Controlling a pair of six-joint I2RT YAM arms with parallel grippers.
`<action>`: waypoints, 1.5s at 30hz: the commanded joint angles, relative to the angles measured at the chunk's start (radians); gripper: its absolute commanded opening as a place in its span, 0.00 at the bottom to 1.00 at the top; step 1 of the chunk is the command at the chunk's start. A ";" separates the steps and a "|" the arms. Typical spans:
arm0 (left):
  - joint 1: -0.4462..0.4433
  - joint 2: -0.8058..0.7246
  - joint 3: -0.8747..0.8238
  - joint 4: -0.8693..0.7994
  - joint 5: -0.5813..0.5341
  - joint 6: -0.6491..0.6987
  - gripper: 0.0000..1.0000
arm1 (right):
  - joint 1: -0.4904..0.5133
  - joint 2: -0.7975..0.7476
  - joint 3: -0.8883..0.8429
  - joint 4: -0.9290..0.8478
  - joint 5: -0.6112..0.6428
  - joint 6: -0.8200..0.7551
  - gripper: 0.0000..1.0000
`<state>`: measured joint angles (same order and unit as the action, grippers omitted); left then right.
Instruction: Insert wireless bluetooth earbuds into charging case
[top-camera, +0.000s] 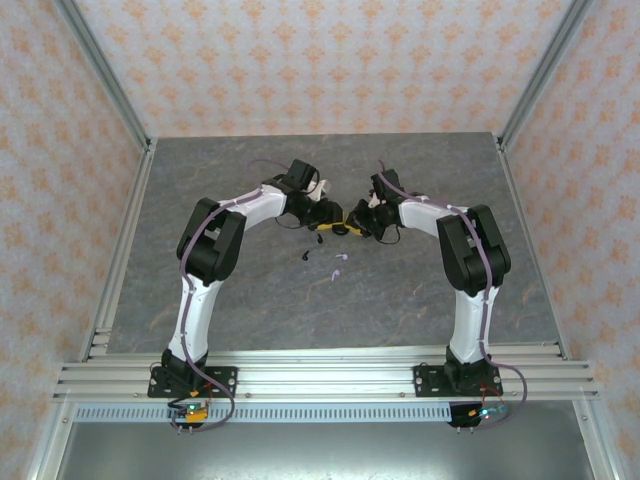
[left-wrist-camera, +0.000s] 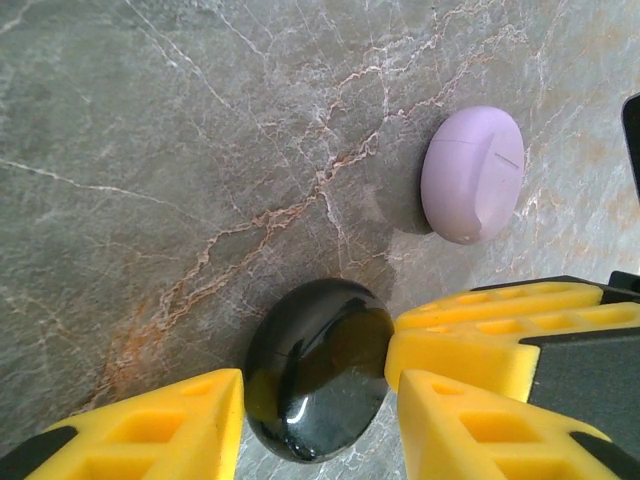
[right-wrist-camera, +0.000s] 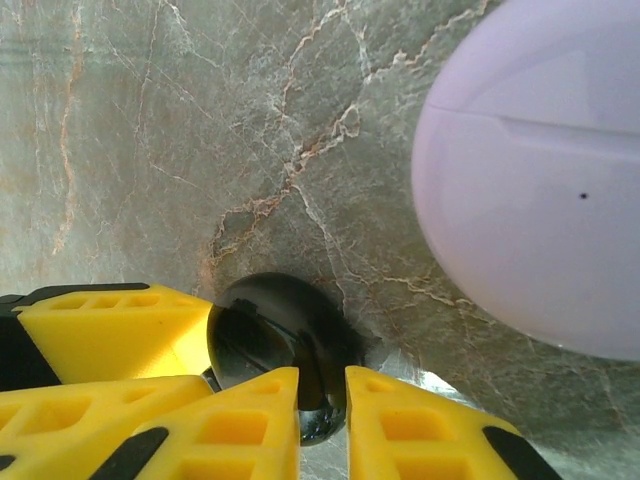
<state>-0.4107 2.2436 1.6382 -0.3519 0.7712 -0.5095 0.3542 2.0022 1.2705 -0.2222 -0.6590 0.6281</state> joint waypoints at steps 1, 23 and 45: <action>-0.003 0.009 -0.006 -0.010 0.021 -0.019 0.43 | 0.003 0.041 -0.019 -0.012 0.039 0.000 0.17; -0.004 -0.003 -0.059 0.056 0.030 -0.074 0.45 | 0.003 0.027 -0.029 -0.045 0.054 -0.016 0.16; -0.004 -0.016 -0.132 0.173 -0.001 -0.139 0.26 | 0.002 -0.018 -0.043 -0.046 0.044 -0.031 0.18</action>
<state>-0.4042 2.2478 1.5497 -0.1986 0.8032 -0.6323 0.3527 1.9987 1.2663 -0.2192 -0.6506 0.6159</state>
